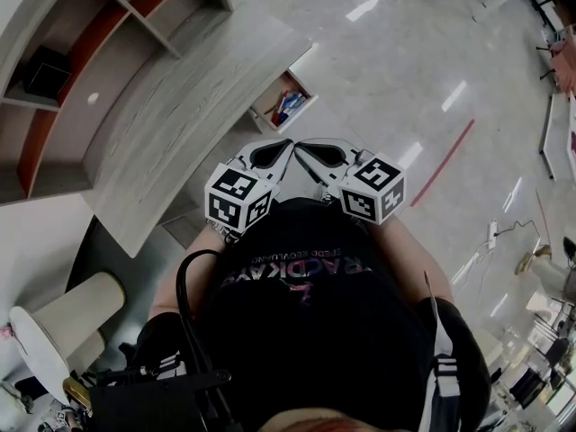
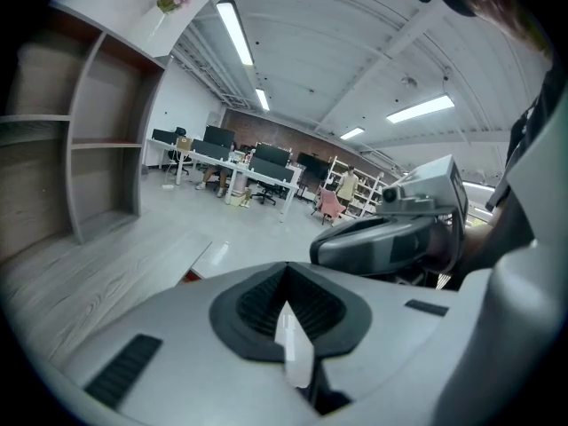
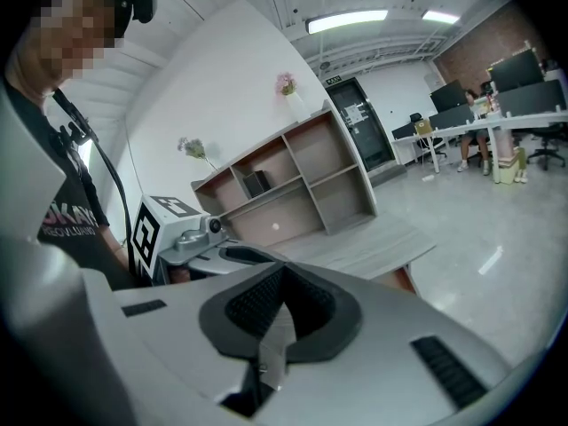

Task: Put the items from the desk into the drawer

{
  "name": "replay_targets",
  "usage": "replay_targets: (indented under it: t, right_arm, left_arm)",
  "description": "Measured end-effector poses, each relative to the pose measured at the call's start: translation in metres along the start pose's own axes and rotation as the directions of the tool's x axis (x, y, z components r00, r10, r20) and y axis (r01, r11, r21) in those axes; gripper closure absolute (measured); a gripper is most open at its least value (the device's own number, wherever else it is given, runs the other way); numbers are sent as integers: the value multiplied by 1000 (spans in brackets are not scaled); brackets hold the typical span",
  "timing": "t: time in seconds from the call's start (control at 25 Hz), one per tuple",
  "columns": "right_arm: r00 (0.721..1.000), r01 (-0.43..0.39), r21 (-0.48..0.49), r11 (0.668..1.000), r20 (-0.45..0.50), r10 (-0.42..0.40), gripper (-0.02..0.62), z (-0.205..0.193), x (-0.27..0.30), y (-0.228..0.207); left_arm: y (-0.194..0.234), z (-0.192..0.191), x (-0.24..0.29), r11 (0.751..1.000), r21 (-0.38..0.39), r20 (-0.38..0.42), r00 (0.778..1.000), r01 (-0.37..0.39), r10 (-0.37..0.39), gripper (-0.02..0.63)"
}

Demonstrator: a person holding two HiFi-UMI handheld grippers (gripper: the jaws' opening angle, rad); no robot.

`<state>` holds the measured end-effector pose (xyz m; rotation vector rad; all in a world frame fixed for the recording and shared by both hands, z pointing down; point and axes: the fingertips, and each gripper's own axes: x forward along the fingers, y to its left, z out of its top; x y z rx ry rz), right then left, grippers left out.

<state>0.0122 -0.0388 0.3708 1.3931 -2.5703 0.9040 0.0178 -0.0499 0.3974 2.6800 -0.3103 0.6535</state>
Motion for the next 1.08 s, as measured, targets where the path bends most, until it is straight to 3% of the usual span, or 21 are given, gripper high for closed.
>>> replay_targets:
  t: [1.08]
  right_arm:
    - [1000,-7,13,1000,-12,7,583,-1,3,-5]
  left_arm:
    - [5,-1,4,1000,-17,-4,1000,-3,3,595]
